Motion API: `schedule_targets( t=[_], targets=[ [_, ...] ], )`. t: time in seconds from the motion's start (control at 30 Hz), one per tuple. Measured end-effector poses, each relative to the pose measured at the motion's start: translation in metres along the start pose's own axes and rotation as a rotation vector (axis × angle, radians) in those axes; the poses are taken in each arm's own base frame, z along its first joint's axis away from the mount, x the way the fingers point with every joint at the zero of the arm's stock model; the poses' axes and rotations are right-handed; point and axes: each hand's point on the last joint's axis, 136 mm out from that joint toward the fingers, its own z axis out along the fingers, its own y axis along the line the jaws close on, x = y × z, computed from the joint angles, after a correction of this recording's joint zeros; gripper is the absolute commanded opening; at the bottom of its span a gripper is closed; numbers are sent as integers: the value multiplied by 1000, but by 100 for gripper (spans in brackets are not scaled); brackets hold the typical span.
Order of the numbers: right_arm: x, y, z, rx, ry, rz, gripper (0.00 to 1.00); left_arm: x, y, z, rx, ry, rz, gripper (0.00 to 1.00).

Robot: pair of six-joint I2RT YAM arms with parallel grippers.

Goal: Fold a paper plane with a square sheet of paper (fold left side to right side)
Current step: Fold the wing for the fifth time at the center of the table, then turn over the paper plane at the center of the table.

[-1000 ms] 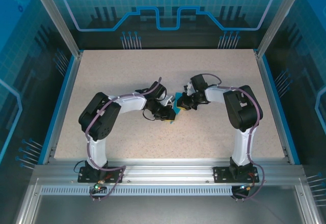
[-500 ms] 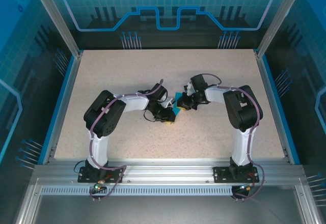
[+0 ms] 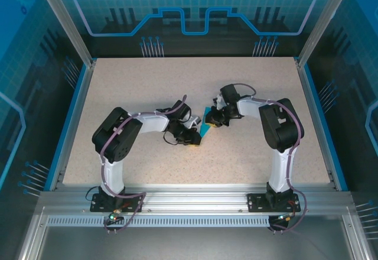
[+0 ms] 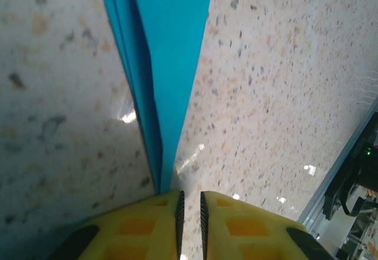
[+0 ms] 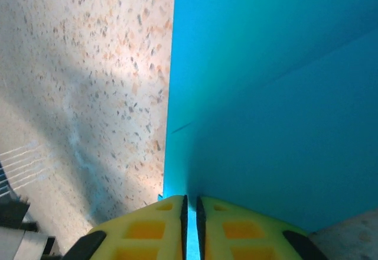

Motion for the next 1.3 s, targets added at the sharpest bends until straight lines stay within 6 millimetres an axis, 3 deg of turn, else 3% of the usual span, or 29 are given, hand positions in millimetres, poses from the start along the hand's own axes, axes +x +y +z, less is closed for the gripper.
schedule_targets(
  t=[0.17, 0.23, 0.4, 0.57, 0.8, 0.93, 1.1, 1.3],
  targets=[
    [-16, 5, -26, 81, -88, -38, 55, 2, -16, -23, 23, -54, 32, 31],
    [-19, 11, -45, 106, -131, -48, 60, -2, -25, -40, 36, -106, 47, 38],
    [-23, 28, -92, 162, -227, 3, 62, -24, -37, -91, 16, -310, 85, 58],
    [-12, 27, -93, 243, -208, 106, 62, -38, -28, -130, -54, -498, 73, 68],
    [-1, 19, -49, 377, -100, 160, 52, -41, -8, -147, -126, -590, 24, 71],
    [4, 7, -32, 429, -61, 187, 35, -39, -2, -147, -149, -597, 14, 71],
    [8, 1, -30, 452, -37, 191, 2, -40, -1, -152, -166, -619, 15, 72],
    [10, 14, -40, 421, -46, 124, 0, -40, -3, -168, -201, -673, 20, 74]
  ],
)
